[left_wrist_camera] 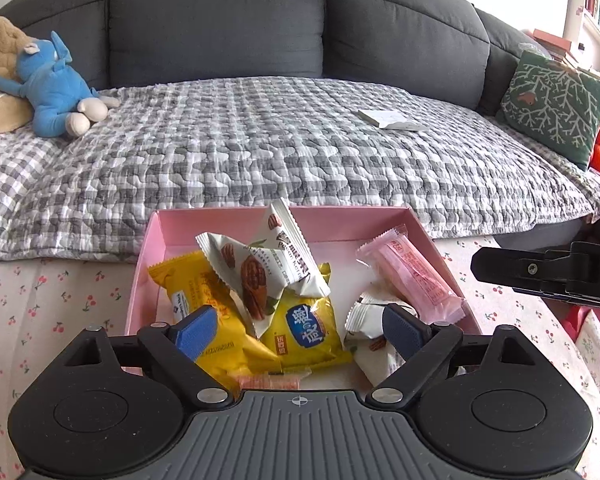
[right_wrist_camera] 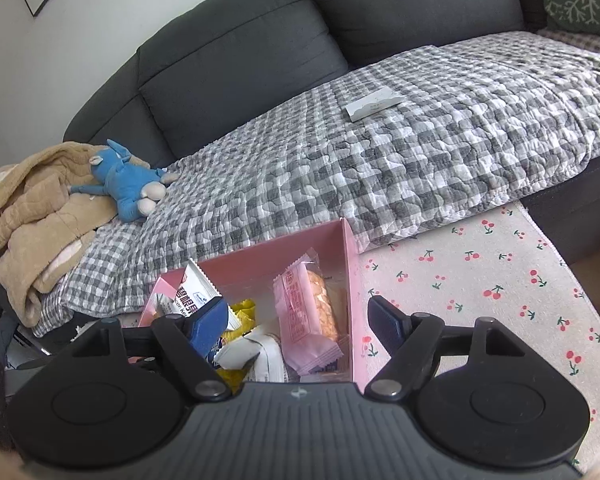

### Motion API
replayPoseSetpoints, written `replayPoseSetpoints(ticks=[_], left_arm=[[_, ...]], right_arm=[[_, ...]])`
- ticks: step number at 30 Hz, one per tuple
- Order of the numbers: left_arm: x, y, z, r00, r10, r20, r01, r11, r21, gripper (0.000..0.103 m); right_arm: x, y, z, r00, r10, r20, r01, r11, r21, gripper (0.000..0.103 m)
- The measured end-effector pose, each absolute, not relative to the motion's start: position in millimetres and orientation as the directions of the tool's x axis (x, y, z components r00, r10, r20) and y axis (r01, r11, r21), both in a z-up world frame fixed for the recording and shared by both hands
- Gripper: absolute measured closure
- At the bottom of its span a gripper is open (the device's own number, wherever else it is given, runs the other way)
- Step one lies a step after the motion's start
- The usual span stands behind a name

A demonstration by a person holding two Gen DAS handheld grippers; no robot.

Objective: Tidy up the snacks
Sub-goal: 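Withdraw both grippers from the box toward the remaining snacks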

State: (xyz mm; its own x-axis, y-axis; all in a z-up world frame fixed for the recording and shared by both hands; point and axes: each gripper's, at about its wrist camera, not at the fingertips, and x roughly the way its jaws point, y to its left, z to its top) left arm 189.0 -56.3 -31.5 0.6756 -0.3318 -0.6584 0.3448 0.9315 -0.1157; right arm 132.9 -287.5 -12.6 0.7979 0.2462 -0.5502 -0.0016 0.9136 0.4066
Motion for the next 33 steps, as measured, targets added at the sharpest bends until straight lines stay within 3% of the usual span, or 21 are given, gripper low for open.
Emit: replayPoseSetpoints(ticks=[11, 33], left_arm=[[142, -32, -19, 0.677, -0.349, -0.648, 0.359, 0.925, -0.123, 0.009], [63, 11, -20, 0.675, -0.372, -0.638, 0.433, 0.899, -0.067, 0.005]], right_arm=[[93, -261, 6, 0.794, 0.235, -0.561, -0.053, 0.945, 0.322, 0.018], [38, -231, -13, 0.761, 0.269, -0.591, -0.088, 0.945, 0.316, 0.006]])
